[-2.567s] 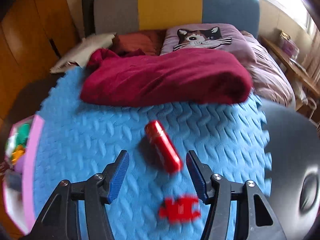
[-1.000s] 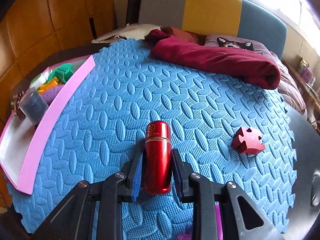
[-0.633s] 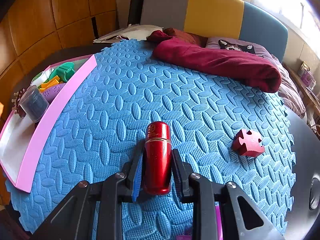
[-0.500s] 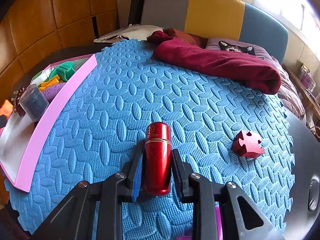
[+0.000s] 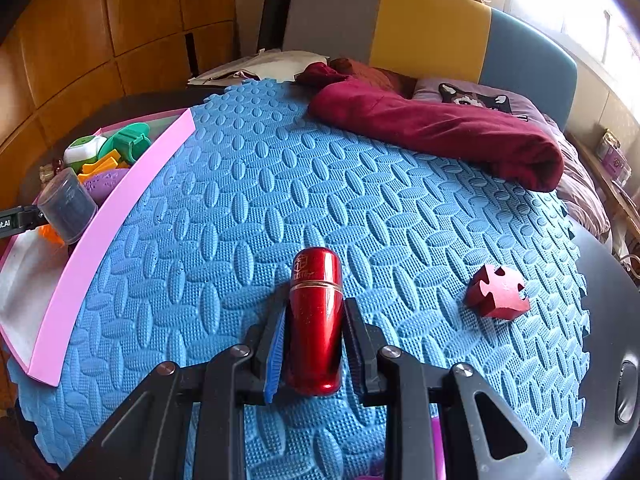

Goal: Organize rigid objects
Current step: 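Carry the orange cubes into the tray and open the left tool while the right holds the red cylinder, then carry the red cylinder to the white tray and open the right tool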

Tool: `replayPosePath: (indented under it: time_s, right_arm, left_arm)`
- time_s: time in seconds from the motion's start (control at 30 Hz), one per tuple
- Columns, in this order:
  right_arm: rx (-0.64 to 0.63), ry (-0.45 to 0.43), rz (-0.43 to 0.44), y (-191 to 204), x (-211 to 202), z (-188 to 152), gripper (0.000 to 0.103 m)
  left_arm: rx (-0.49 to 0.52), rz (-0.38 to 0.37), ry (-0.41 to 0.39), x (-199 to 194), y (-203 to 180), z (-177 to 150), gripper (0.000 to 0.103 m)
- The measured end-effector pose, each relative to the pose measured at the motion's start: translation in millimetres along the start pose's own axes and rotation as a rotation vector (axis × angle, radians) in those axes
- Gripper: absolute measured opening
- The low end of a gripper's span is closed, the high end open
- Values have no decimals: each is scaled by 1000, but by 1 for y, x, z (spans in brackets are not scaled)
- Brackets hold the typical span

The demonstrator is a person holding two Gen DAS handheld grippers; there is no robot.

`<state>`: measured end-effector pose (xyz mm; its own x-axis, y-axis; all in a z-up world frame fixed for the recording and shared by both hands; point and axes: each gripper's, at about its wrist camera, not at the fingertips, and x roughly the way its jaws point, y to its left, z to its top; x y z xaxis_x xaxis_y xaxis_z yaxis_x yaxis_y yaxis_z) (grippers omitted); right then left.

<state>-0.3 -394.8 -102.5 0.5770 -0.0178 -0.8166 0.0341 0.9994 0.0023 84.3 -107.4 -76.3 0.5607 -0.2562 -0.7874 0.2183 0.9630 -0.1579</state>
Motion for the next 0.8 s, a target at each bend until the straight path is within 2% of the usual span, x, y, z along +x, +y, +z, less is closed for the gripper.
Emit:
replayPosePath:
  time_s: [0.4, 0.8]
  right_arm:
    - [-12, -5, -12, 3, 0, 0, 26]
    - [-15, -27, -20, 3, 0, -3, 26]
  left_arm:
    - [89, 84, -104, -51, 0, -19, 66]
    - [98, 91, -170, -87, 5, -27, 68]
